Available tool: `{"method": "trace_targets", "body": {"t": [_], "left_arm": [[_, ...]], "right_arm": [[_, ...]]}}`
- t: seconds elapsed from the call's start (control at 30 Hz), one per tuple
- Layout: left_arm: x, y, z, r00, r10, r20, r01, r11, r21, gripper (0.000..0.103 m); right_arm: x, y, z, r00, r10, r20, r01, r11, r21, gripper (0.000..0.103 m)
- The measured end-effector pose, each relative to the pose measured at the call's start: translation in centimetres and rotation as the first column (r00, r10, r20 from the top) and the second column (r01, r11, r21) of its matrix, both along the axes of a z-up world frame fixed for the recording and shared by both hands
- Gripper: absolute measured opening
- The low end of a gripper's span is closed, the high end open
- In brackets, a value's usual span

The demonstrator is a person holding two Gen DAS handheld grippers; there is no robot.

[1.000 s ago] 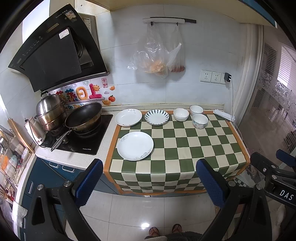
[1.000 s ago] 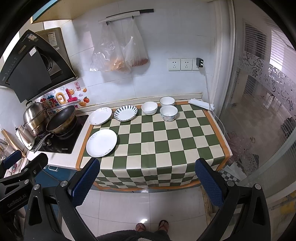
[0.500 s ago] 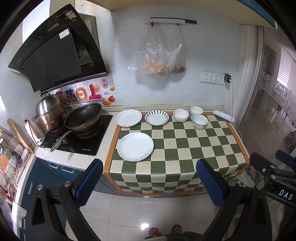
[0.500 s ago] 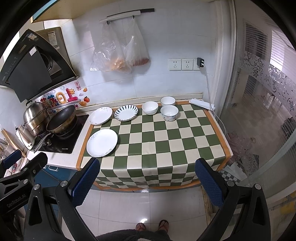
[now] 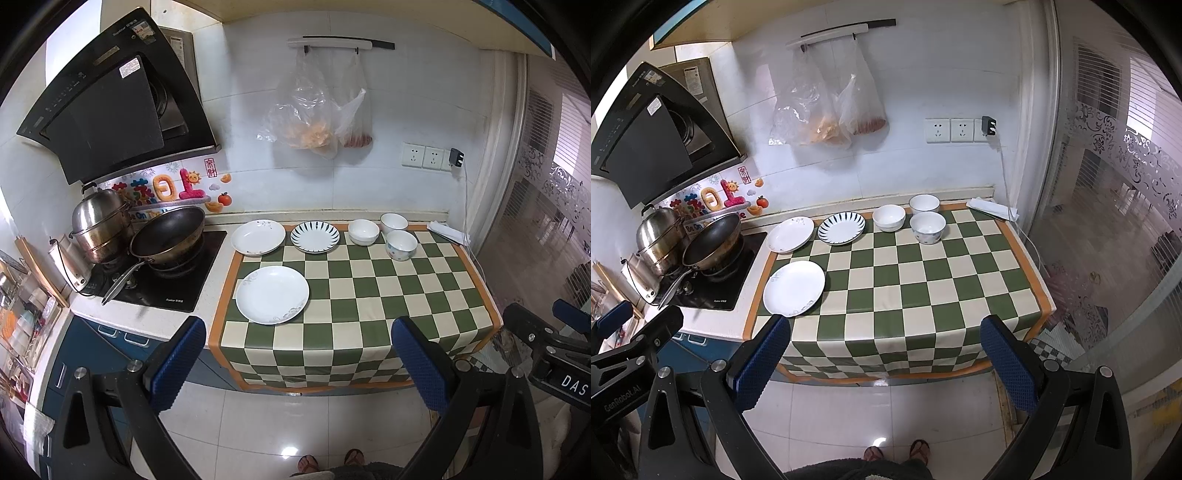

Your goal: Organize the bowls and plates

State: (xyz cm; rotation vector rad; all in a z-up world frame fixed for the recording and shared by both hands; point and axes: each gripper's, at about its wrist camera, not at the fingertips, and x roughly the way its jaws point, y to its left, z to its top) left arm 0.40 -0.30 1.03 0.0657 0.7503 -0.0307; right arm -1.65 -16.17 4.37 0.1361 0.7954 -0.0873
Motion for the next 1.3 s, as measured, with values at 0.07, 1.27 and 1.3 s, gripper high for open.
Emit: {"method": "trace_targets", "body": {"t": [0.07,1.27,1.3], "left_arm": [[0.0,0.0,-0.1,1.0,0.002,0.0,-0.002,1.0,-0.001,0.103],[6.8,4.3,-2.0,0.999,0.051,-0.019,-0.051,0.999,-0.001,0.103],[7.5,4.9,-2.8,0.998,0.062,-0.023,-0.062,0.998,-0.004,0.103]], "right_arm": [[0.1,0.0,0.0,1.0,-0.001,0.001,0.001,1.0,0.0,0.103],[4.3,1.5,-2.3,1.0,-0.005,-0.018,0.006,0.997,0.08,0.103],[4.9,1.7,-2.9,1.0,-0.001,-0.016,0.002,0.995,0.1,0.103]]}}
